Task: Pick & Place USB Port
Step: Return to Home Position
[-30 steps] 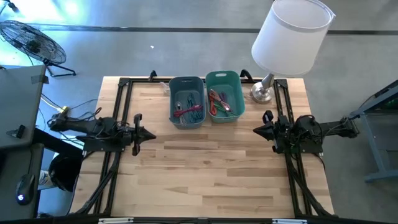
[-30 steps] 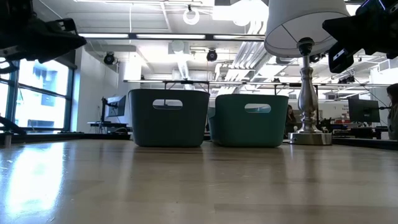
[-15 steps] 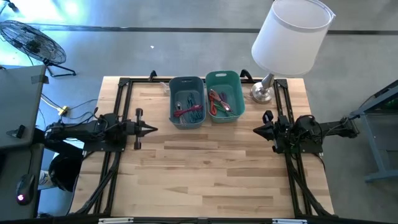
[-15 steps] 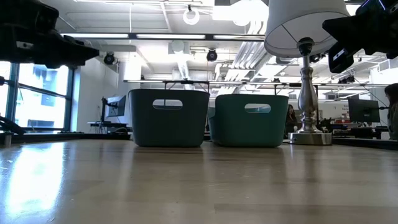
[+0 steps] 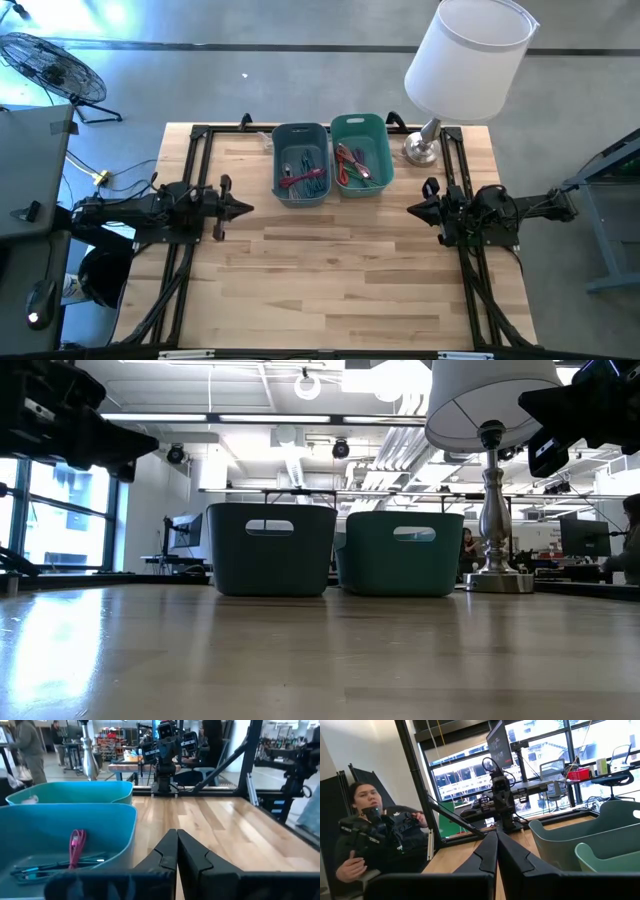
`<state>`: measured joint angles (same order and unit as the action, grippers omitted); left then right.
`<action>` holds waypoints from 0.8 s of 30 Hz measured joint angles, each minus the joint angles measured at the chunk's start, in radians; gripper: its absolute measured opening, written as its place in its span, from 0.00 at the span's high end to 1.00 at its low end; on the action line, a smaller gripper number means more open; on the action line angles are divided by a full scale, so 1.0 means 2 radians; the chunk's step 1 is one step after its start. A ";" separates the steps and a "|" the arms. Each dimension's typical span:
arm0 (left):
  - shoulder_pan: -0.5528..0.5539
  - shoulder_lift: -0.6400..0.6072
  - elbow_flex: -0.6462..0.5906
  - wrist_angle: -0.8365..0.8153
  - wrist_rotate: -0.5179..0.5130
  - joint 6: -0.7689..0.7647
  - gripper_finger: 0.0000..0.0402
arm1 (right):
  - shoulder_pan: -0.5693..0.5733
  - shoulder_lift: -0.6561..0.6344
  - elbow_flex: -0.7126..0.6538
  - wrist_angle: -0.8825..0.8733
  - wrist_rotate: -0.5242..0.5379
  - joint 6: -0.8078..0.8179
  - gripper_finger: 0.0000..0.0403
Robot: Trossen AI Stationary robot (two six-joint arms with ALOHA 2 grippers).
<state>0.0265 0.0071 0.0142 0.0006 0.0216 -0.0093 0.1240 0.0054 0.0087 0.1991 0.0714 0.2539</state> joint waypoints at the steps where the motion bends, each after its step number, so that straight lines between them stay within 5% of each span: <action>1: 0.000 0.000 0.000 0.000 0.001 -0.005 1.00 | 0.000 0.000 0.000 0.000 0.000 0.000 0.99; 24: 0.000 0.000 0.000 -0.001 -0.006 -0.009 1.00 | 0.000 0.000 0.000 0.000 0.000 0.000 0.99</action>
<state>0.0261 0.0071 0.0143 -0.0006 0.0090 -0.0277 0.1242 0.0055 0.0086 0.1989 0.0712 0.2535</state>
